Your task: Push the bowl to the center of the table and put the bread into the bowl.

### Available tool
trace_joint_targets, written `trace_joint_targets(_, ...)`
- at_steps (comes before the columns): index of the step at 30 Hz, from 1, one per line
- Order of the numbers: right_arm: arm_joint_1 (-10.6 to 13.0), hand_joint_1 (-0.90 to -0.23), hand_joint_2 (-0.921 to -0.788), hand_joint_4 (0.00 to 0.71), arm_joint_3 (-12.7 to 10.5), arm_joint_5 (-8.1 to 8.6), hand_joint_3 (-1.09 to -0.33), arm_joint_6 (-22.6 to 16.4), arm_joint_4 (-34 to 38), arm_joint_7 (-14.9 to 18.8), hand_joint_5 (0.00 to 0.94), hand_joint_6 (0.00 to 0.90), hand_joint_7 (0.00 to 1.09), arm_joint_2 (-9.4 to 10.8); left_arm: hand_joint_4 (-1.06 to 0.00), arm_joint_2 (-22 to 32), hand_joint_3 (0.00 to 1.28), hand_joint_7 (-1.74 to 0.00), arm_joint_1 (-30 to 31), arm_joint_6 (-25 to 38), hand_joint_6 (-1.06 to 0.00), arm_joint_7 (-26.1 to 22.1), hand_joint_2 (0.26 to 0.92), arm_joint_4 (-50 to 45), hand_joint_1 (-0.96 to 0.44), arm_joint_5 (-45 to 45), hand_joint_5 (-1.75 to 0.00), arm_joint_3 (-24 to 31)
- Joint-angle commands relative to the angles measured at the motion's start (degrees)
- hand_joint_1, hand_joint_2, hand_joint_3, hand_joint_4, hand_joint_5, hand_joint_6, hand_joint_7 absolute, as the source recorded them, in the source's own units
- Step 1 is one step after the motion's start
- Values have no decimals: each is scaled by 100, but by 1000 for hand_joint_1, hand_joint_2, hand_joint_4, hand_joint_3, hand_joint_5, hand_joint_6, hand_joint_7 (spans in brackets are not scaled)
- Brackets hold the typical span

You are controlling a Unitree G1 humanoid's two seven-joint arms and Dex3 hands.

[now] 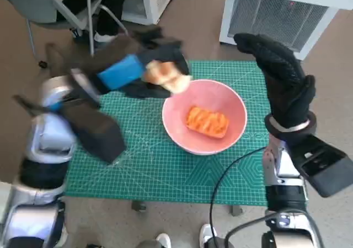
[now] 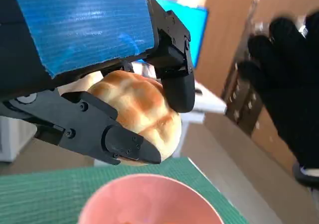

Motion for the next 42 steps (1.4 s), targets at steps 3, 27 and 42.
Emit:
trace_joint_targets(3,167,-627,-921,-1,5,-132,-815,80,-216,-58,462,-1,645,-43,-464,-254,70,-296,-511,678,-491,-796,908,451,-60,351,-124,-698)
trace_joint_targets(27,209,-591,-921,-1,-75,-463,-857,290,-569,-484,428,-1,581,-131,-168,-835,46,-4,-73,-160,-244,-7,920,841,-321,-401,-11,-73)
trace_joint_targets(42,-31,-575,-921,6,-150,-542,-826,312,-462,-689,453,-1,609,-142,-245,-1265,194,-35,531,-992,-297,1138,921,420,-388,-1099,-23,813)
